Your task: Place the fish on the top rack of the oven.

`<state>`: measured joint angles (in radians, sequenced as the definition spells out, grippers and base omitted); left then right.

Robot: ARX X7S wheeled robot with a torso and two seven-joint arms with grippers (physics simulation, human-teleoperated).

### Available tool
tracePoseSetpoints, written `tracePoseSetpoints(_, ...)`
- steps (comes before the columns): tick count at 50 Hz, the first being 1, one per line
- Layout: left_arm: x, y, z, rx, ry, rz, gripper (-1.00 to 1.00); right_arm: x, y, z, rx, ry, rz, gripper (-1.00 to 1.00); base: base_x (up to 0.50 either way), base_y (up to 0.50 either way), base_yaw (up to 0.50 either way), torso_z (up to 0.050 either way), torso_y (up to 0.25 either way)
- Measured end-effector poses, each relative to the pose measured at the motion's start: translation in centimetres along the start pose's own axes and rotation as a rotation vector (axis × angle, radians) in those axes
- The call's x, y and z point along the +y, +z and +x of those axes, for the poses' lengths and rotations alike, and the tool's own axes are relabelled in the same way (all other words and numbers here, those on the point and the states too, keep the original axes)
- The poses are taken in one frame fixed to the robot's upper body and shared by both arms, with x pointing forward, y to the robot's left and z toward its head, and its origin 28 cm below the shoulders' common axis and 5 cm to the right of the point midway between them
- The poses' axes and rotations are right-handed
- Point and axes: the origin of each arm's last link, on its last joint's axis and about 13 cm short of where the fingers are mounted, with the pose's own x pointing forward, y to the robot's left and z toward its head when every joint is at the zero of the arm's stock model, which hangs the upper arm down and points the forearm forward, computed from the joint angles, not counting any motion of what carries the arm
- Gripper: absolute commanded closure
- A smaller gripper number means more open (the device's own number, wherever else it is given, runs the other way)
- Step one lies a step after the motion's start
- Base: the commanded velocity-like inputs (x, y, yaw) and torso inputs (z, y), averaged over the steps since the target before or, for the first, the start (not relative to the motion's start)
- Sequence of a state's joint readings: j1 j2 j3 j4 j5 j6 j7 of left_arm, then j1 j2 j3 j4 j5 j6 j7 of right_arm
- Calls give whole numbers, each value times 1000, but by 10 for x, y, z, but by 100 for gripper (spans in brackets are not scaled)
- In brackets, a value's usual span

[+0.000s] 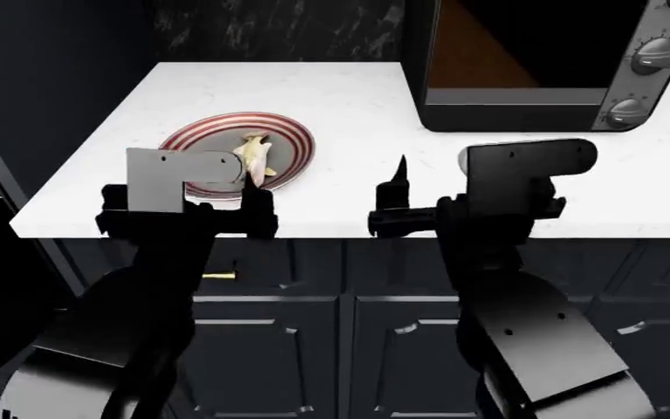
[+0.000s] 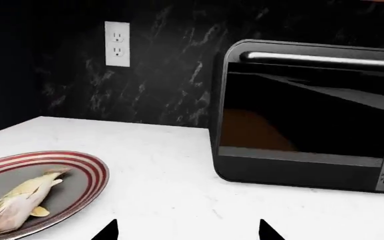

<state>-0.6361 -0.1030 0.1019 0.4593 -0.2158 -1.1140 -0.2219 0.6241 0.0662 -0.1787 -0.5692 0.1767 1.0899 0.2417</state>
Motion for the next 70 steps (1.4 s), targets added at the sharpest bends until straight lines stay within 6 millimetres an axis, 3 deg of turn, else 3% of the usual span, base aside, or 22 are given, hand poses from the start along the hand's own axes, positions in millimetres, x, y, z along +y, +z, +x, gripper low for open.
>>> tracePoseSetpoints(14, 7, 66, 31, 28, 59, 43, -100, -3, 66, 30, -14, -21, -33, -100, 0, 0, 0, 0, 0)
tracePoseSetpoints(26, 13, 95, 60, 57, 102, 53, -100, -13, 98, 62, 6, -65, -26, -100, 0, 0, 0, 0, 0)
tracePoseSetpoints(49, 23, 104, 94, 121, 162, 97, -100, -30, 106, 113, 117, -124, -31, -100, 0, 0, 0, 0, 0)
tracePoseSetpoints(57, 25, 104, 98, 128, 171, 106, -100, -33, 106, 119, 132, -126, -66, -100, 0, 21, 0, 0, 0)
tracePoseSetpoints(70, 27, 105, 99, 129, 176, 111, -100, -37, 101, 122, 158, -141, -99, -100, -140, 486, 0, 0, 0)
